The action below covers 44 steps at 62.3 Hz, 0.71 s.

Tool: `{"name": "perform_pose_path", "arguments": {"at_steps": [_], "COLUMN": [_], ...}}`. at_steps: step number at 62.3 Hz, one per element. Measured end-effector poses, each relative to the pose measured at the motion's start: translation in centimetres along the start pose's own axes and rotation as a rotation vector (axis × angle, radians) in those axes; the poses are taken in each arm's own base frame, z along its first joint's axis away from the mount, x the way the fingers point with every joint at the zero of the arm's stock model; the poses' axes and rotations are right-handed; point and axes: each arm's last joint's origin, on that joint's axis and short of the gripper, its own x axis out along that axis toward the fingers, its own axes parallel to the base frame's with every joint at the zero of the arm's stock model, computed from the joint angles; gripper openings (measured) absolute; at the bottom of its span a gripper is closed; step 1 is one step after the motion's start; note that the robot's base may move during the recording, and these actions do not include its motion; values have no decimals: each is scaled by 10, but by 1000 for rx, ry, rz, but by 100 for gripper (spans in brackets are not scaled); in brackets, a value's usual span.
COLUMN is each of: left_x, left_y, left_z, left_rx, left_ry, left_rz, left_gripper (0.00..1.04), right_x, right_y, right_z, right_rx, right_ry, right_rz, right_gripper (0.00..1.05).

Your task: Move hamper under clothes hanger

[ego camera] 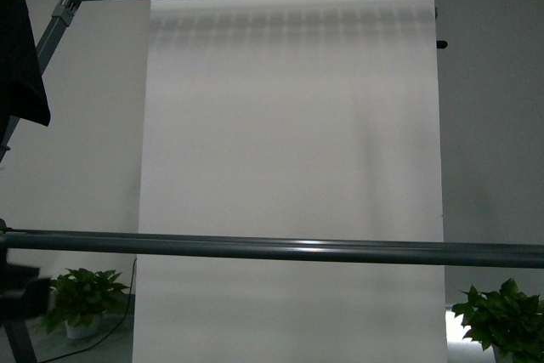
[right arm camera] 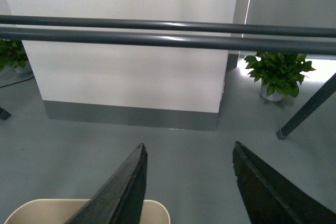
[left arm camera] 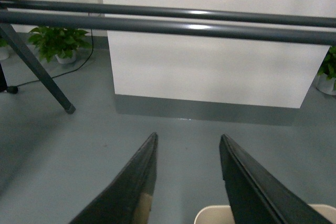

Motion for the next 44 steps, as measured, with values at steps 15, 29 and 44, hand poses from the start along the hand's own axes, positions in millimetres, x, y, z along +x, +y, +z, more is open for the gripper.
{"name": "perform_pose_path", "arguments": {"at_steps": [15,29,44], "left_x": [-39,-62,-83], "left_y": [18,26,38], "left_z": [-41,-60,-74], "left_rx": [-3,-3,-4], "left_ry": [18,19,12], "left_rz": [1,0,4], "left_gripper": [3,3,3], "right_x": [-24,-38,-52], "right_y": [-12,-12,-12], "right_z": [-33,-49,-64], "right_rx": [9,9,9], "right_ry": [3,-1,1], "right_rz": [-5,-2,-2], "right_gripper": [2,2,2]}}
